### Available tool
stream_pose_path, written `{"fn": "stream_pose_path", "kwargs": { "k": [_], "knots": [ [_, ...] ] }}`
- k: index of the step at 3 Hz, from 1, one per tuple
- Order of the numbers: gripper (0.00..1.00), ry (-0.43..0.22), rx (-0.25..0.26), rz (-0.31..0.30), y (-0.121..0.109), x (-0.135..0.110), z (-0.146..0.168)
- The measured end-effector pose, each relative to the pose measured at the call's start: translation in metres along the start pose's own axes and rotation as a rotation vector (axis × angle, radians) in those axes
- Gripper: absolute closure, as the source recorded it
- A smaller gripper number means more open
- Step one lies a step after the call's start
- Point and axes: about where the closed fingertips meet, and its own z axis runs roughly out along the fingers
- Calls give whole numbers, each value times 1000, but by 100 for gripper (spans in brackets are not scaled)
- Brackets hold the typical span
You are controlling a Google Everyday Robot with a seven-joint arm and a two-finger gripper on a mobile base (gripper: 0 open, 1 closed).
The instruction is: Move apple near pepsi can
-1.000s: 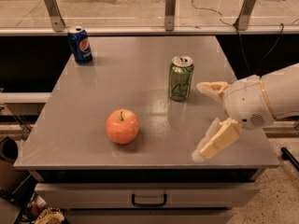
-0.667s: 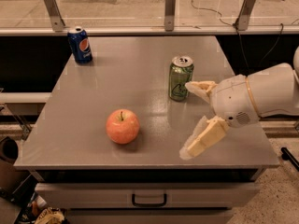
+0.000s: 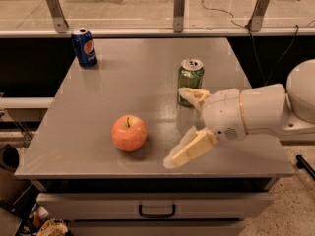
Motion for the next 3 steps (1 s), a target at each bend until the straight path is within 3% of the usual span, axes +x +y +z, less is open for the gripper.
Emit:
{"fn": "stream_pose_path", "kwargs": {
  "k": [1, 3],
  "knots": [
    [0, -65, 7, 8, 1, -2, 29],
    [0, -110, -38, 9, 0, -14, 81]
  ]
}}
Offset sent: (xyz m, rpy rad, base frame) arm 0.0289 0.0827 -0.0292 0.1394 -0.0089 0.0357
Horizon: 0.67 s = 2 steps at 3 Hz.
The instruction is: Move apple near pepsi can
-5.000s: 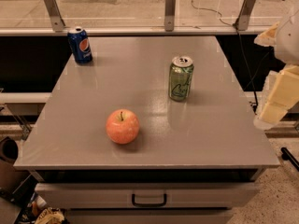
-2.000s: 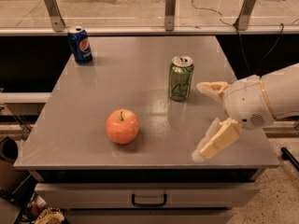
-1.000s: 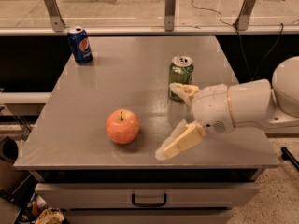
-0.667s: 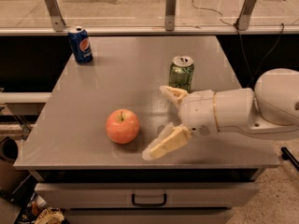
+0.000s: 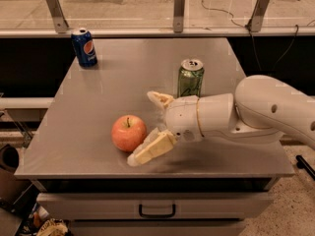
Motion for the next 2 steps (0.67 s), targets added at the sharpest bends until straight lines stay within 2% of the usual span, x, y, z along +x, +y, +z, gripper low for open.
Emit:
{"fn": "stream_pose_path", "kwargs": {
  "k": [1, 2],
  "knots": [
    [0, -24, -17, 14, 3, 1, 14],
    [16, -59, -37, 27, 6, 8, 25]
  ]
}}
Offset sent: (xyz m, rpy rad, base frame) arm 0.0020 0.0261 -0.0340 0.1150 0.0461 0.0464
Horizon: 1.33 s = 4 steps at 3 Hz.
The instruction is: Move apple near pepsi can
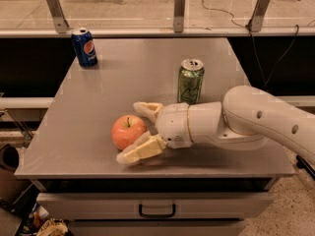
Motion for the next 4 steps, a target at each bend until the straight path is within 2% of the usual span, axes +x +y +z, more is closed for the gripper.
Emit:
{"fn": "stream_pose_path", "kwargs": {
  "k": [3, 4],
  "knots": [
    [86, 1, -9, -9, 3, -4, 4],
    [100, 2, -12, -12, 5, -5, 5]
  ]
}}
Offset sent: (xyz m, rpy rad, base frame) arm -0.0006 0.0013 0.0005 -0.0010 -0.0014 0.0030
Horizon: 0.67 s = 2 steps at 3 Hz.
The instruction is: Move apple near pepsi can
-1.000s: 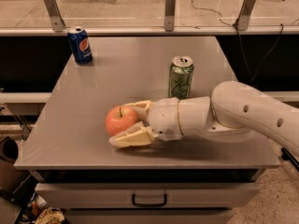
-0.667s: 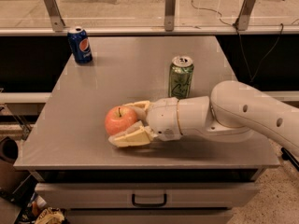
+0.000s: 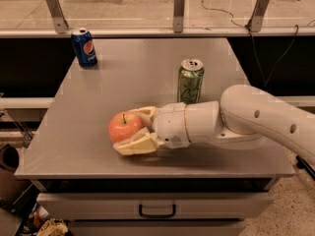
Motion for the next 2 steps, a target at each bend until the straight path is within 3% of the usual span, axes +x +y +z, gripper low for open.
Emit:
{"fn": "stream_pose_path", "kwargs": {
  "k": [1, 2],
  "knots": [
    [100, 0, 0, 0, 0, 0, 0],
    [100, 16, 0, -18, -9, -17, -6]
  ]
}}
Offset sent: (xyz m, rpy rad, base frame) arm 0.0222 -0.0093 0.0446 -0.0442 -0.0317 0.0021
